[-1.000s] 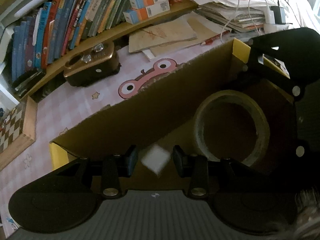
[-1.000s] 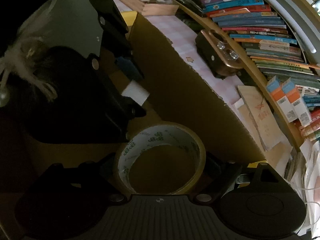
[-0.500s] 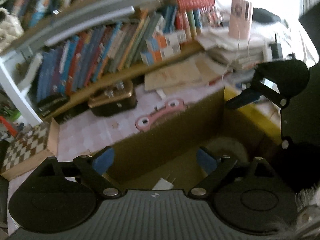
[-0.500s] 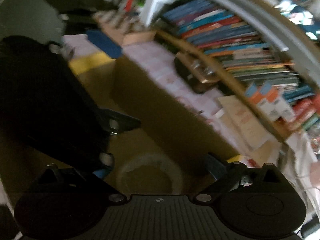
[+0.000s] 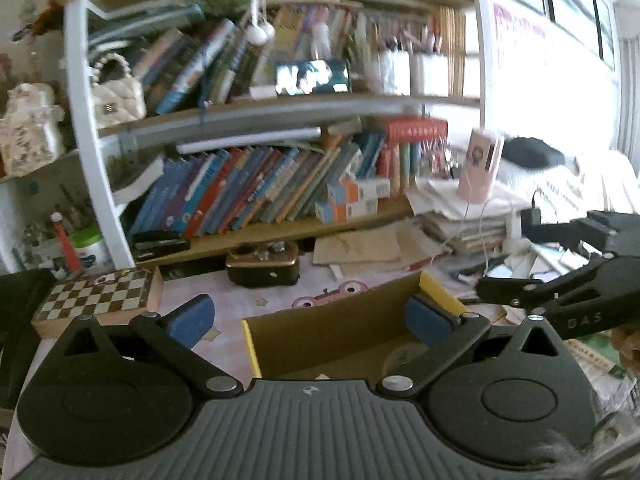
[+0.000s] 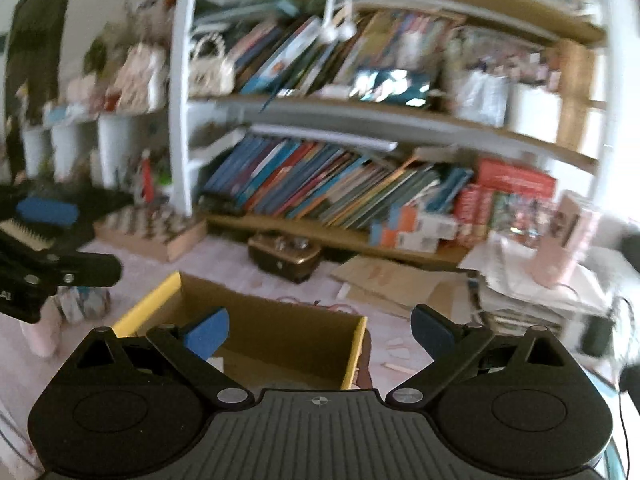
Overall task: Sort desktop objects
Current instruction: 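Open both grippers to release the plug and tape roll into the box, then withdraw both tools from the box and move back toward the pink pig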
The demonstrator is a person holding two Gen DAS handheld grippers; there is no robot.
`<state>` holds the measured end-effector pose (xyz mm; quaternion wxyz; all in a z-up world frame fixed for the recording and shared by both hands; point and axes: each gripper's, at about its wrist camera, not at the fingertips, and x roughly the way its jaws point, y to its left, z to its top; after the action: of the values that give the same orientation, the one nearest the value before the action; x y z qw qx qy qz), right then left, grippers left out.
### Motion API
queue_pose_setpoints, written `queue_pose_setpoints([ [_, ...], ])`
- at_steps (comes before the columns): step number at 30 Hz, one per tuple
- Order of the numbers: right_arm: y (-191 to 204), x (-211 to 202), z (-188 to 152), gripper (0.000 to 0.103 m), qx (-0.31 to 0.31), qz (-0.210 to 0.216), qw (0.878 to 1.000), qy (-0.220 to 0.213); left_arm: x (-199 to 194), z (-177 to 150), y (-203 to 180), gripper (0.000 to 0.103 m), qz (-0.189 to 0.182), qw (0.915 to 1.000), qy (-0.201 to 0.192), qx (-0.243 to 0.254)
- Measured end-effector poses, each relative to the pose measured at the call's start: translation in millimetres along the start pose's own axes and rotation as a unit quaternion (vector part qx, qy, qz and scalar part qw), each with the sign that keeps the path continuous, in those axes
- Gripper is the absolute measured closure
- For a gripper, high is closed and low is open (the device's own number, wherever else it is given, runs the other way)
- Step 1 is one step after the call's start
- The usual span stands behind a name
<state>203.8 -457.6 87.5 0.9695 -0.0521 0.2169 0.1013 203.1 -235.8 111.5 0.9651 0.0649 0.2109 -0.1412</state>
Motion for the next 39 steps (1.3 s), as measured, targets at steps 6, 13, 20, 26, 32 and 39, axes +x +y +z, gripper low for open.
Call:
queue_pose_setpoints([
  [6,7,-43,-15,0.004,0.034,-0.057,0.998,-0.022,-48,-15,13,0.000,-0.021,0.9995,-0.024,0.002],
  [13,32,-87,-36,0.004,0.078,-0.119,0.989,-0.036,-89,-44,36,0.000,-0.032,0.9989,-0.034,-0.004],
  [20,83,-117,-63,0.004,0.123,-0.163,0.978,-0.030,-122,-79,70,0.000,-0.022,0.9993,-0.028,-0.012],
  [26,127,-136,-89,0.004,0.156,-0.198,0.968,-0.013,-145,-114,101,0.000,-0.013,0.9995,-0.005,-0.027],
  [32,171,-143,-114,0.004,0.168,-0.204,0.964,0.024,-166,-153,126,0.000,0.002,0.9991,0.020,-0.037],
  [39,219,-138,-140,0.004,0.175,-0.187,0.964,0.074,-184,-191,146,0.000,0.026,0.9978,0.045,-0.041],
])
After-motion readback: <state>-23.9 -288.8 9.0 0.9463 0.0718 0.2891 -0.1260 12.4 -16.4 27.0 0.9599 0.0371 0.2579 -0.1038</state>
